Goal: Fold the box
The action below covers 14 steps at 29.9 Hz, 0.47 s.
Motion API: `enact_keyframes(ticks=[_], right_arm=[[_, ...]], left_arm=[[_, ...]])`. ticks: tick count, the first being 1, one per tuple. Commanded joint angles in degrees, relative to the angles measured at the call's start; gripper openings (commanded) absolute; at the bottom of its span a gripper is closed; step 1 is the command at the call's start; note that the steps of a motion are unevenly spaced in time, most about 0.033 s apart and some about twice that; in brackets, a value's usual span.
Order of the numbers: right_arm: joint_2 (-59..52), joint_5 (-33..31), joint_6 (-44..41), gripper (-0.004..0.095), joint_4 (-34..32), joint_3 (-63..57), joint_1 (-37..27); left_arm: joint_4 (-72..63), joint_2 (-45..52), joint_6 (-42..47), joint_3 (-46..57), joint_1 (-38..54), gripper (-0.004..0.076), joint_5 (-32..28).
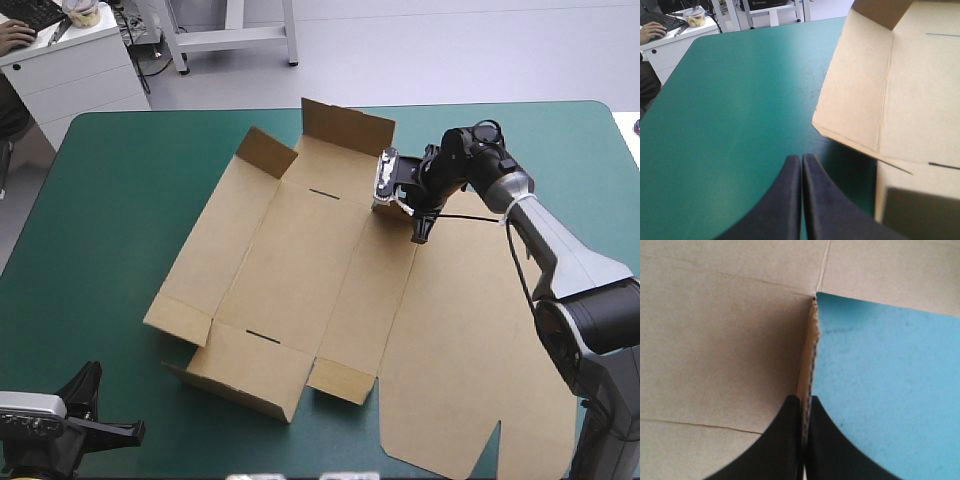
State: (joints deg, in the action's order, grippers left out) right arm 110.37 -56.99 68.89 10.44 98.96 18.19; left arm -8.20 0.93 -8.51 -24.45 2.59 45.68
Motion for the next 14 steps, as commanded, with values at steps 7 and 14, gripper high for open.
enact_keyframes(ticks=[7,14], right_arm=[[-0.8,3.3,12.3,-0.0020,12.7,1.9,2.0],[-0.1,4.0,9.9,0.0215,17.3,1.9,2.2]], left_arm=[[-0.9,-0.7,0.3,-1.2,-0.3,-0.0010,-4.2],[-0.9,-0.7,0.3,-1.2,-0.3,-0.0010,-4.2]])
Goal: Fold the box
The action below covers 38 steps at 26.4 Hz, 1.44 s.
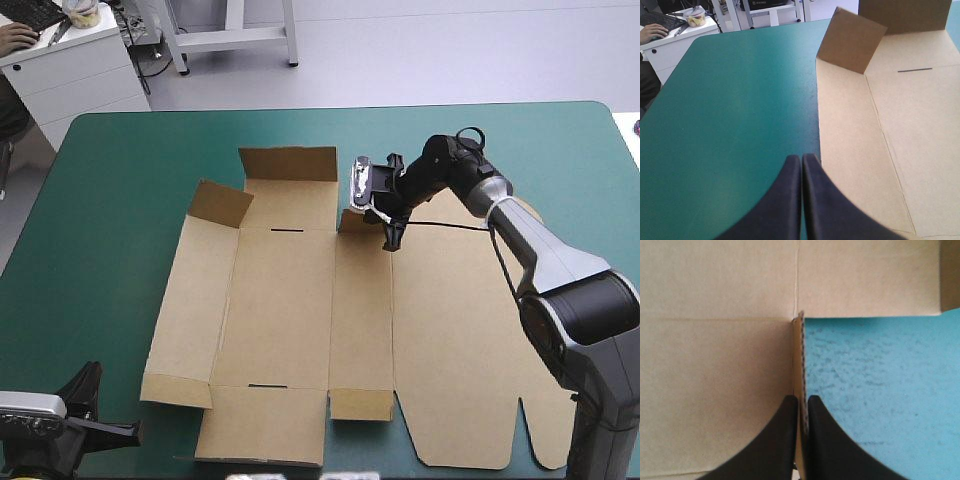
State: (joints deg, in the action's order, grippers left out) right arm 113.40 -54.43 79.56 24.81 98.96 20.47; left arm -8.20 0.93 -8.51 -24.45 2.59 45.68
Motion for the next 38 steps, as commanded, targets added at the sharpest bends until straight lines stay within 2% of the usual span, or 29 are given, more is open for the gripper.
enact_keyframes(ticks=[1,5,7,8,12,15,18,19,21,22,25,30,33,35,38], right_arm=[[-3.1,1.5,-1.1,0.0320,3.0,1.9,0.0],[-3.1,1.7,-6.3,0.0761,2.8,2.6,0.0],[-3.2,0.5,-8.8,0.0882,2.6,3.7,0.0],[-3.3,-0.7,-9.8,0.0908,2.6,4.6,0.0],[-4.6,-4.3,-16.5,0.0899,1.9,8.4,0.0],[-6.0,-4.9,-28.2,0.0856,-2.9,11.2,0.0],[-7.2,-6.5,-38.5,0.0734,-11.9,13.7,0.0],[-7.8,-7.4,-43.9,0.0646,-16.1,14.4,0.0],[-8.5,-9.1,-51.6,0.0468,-20.5,15.3,-0.1],[-9.0,-10.2,-57.7,0.0323,-23.6,15.6,-0.3],[-10.4,-12.0,-65.9,-0.0017,-27.5,15.6,-0.3],[-13.0,-15.9,-75.8,-0.0001,-32.2,15.3,-0.3],[-17.2,-16.7,-77.0,-0.0001,-33.2,12.3,-0.3],[-22.7,-15.5,-78.0,-0.0001,-33.3,6.1,-0.3],[-32.0,-10.3,-79.6,-0.0001,-33.8,-5.2,-0.3]], left_arm=[[-0.9,-0.7,0.3,-1.2,-0.3,-0.0010,-4.2],[-0.9,-0.7,0.3,-1.2,-0.3,-0.0010,-4.2],[-0.9,-0.7,0.3,-1.2,-0.3,-0.0010,-4.2],[-0.9,-0.7,0.3,-1.2,-0.3,-0.0010,-4.2],[-0.9,-0.7,0.3,-1.2,-0.3,-0.0010,-4.2],[-0.9,-0.7,0.3,-1.2,-0.3,-0.0010,-4.2],[-0.9,-0.7,0.3,-1.2,-0.3,-0.0010,-4.2],[-0.9,-0.7,0.3,-1.2,-0.3,-0.0010,-4.2],[-0.9,-0.7,0.3,-1.2,-0.3,-0.0010,-4.2],[-0.9,-0.7,0.3,-1.2,-0.3,-0.0010,-4.2],[-0.9,-0.7,0.3,-1.2,-0.3,-0.0010,-4.2],[-0.9,-0.7,0.3,-1.2,-0.3,-0.0010,-4.2],[-0.9,-0.9,0.3,-1.2,-0.3,-0.0004,-4.2],[-0.9,-0.9,0.3,-1.2,-0.3,0.0069,-4.2],[-0.9,-0.9,0.3,-1.2,-0.3,0.0286,-4.2]])
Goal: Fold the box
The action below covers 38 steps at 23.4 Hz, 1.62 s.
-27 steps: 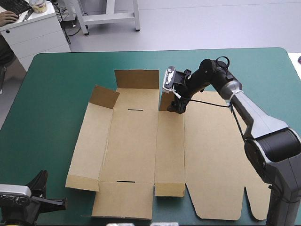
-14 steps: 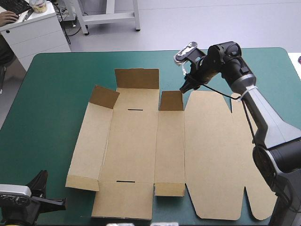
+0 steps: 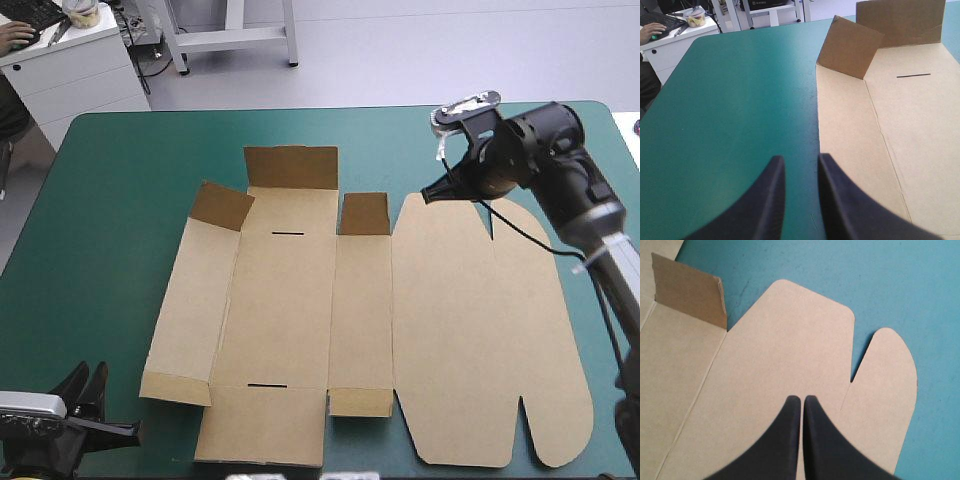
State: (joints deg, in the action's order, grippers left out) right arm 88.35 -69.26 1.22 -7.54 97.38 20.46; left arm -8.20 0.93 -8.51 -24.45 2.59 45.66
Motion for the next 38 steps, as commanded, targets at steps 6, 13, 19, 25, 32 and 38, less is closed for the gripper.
enact_keyframes(ticks=[6,13,19,25,32,38], right_arm=[[-28.6,13.1,-6.2,-0.0001,-3.0,-29.8,-0.2],[-45.2,16.6,-9.3,-0.0001,-2.8,-45.1,-0.2],[-54.6,15.2,-9.0,-0.0001,-1.3,-47.7,-0.2],[-58.7,10.3,-8.5,-0.0001,-0.7,-47.7,-0.2],[-60.2,5.4,-3.7,-0.0001,2.7,-47.9,-0.2],[-61.5,5.0,-3.3,-0.0002,4.7,-48.0,-0.2]], left_arm=[[0.7,-0.8,0.4,-0.5,-0.3,0.0528,-6.2],[0.0,-2.4,3.6,-2.4,-0.3,0.0528,-5.7],[0.2,-14.4,3.6,-9.8,-0.3,0.0528,0.6],[0.2,-33.7,3.1,-21.1,-0.3,0.0528,8.2],[-15.3,-53.6,-2.8,-25.2,-0.3,0.0528,12.6],[-16.6,-64.4,-9.0,-25.2,4.1,0.0528,14.0]])
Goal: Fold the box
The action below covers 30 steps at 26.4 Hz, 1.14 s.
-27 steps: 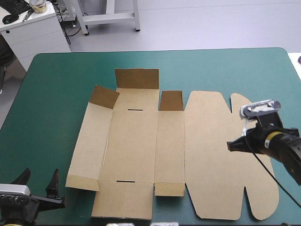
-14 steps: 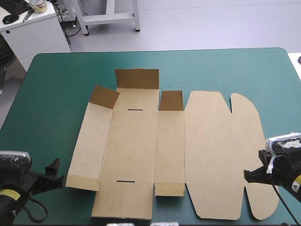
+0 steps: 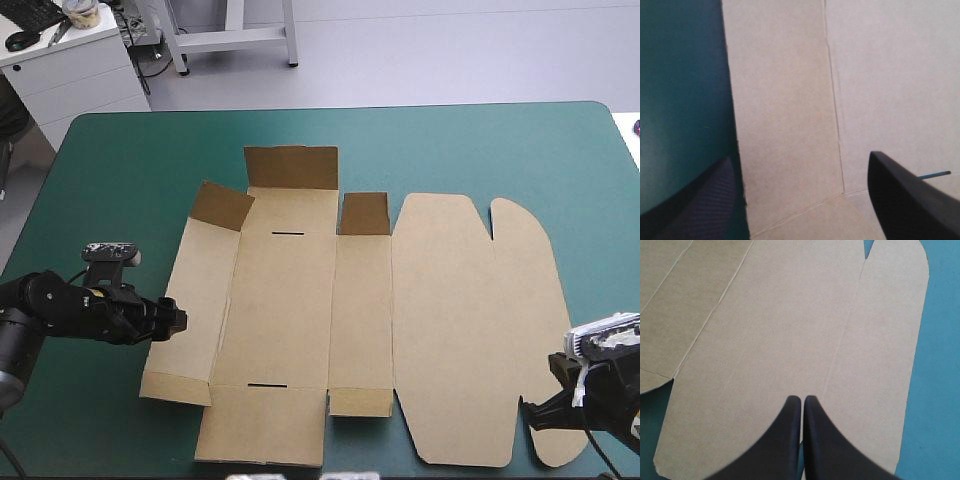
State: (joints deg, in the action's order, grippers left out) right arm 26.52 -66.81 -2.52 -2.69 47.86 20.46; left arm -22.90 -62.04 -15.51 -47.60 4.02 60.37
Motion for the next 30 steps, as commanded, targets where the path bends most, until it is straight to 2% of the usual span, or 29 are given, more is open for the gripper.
enact_keyframes(ticks=[1,4,6,13,19,30], right_arm=[[0.4,2.5,0.4,-0.0001,-0.2,1.5,-0.2],[0.4,2.4,1.5,-0.0001,-0.2,1.5,-0.2],[0.4,2.4,2.5,-0.0001,0.3,1.5,-0.2],[0.4,2.1,2.5,-0.0001,0.9,1.5,-0.2],[0.4,2.7,2.5,-0.0001,0.9,1.5,-0.2],[0.4,4.5,1.5,-0.0001,1.5,1.5,-0.2]], left_arm=[[-2.1,-2.3,-3.3,-2.1,4.5,0.0528,-0.7],[-7.7,-6.7,-8.5,-2.1,11.4,0.0528,2.2],[-12.9,-10.2,-15.1,-2.1,11.4,0.0528,5.7],[-15.1,-17.1,-15.7,-2.1,11.4,0.0528,8.2],[-19.2,-17.2,-16.9,-1.8,10.9,0.0528,10.1],[-19.1,-17.2,-16.6,-0.3,3.4,0.0527,12.1]])
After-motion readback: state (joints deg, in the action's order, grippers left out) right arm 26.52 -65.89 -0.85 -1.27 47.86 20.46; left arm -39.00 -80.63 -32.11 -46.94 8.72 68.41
